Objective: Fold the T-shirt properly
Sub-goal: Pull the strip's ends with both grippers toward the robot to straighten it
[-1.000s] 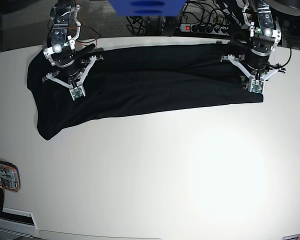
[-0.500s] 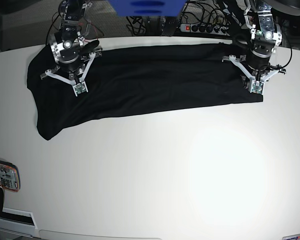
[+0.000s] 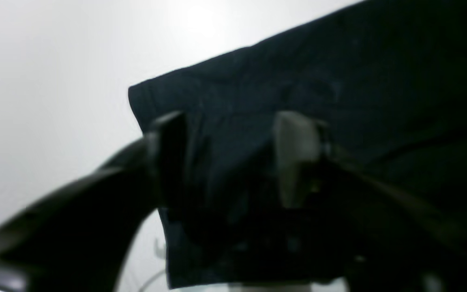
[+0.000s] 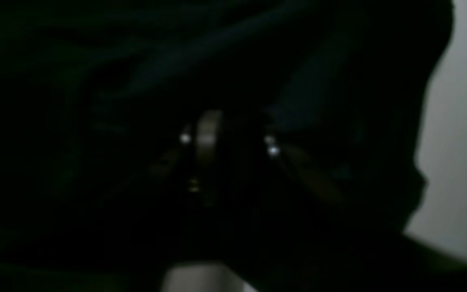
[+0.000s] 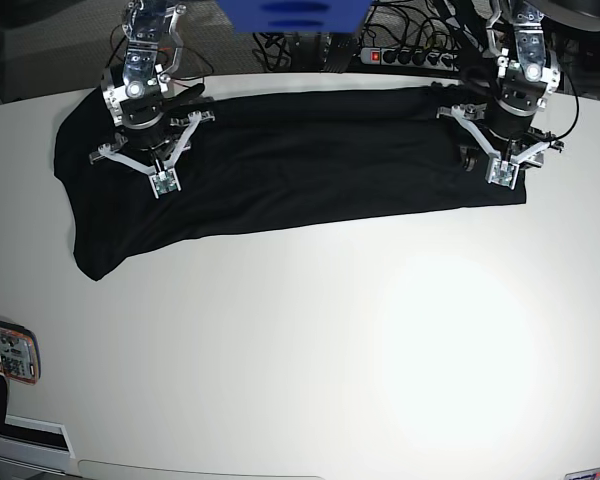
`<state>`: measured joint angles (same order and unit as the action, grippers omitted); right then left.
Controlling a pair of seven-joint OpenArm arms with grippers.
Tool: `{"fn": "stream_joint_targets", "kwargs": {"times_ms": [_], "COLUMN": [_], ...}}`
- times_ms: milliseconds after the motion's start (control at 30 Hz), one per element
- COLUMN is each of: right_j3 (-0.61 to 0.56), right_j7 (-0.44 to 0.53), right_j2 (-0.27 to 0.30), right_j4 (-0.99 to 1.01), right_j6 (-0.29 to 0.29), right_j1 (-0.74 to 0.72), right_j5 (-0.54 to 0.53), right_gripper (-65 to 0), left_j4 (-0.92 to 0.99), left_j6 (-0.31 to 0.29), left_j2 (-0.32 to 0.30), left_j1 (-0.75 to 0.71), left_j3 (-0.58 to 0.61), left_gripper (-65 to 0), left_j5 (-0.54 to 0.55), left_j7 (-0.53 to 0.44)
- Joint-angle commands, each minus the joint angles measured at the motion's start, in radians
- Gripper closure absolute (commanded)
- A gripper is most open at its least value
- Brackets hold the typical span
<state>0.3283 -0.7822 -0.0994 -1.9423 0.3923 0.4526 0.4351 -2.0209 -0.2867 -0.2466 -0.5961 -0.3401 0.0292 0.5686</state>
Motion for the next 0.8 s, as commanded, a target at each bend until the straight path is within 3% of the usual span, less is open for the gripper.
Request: {"fn": "stream_joint_targets", "kwargs": {"times_ms": [0, 133, 233, 533, 767], "right_j3": [0.001, 0.002, 0.007, 0.009, 0.009], "right_j7": [0.017, 0.019, 0.04, 0.06, 0.054], "right_j2": [0.003, 0.003, 0.016, 0.016, 0.016], "right_j4": [-0.021, -0.022, -0.022, -0.03, -0.024], "right_j6": [-0.005, -0.005, -0.005, -0.005, -0.005], "right_j1": [-0.001, -0.002, -0.025, -0.097, -0.16], "right_j5": [-0.006, -0.006, -0.006, -0.003, -0.005], "right_gripper": [-24.5, -35.0, -38.2, -38.2, -38.2], "left_j4": [-0.016, -0.018, -0.018, -0.007, 0.179], "left_j6": [0.01, 0.01, 0.01, 0.01, 0.01], "left_j2": [-0.021, -0.026, -0.023, -0.02, -0.02], "left_j1": [-0.003, -0.017, -0.011, 0.012, 0.101], "left_j3": [-0.003, -0.006, -0.001, -0.001, 0.052], "left_gripper": [-39.4, -47.3, -48.7, -48.7, -48.7], "left_j5": [-0.001, 0.001, -0.001, 0.001, 0.004], "left_j7": [-0.019, -0.019, -0.019, -0.017, 0.046]}}
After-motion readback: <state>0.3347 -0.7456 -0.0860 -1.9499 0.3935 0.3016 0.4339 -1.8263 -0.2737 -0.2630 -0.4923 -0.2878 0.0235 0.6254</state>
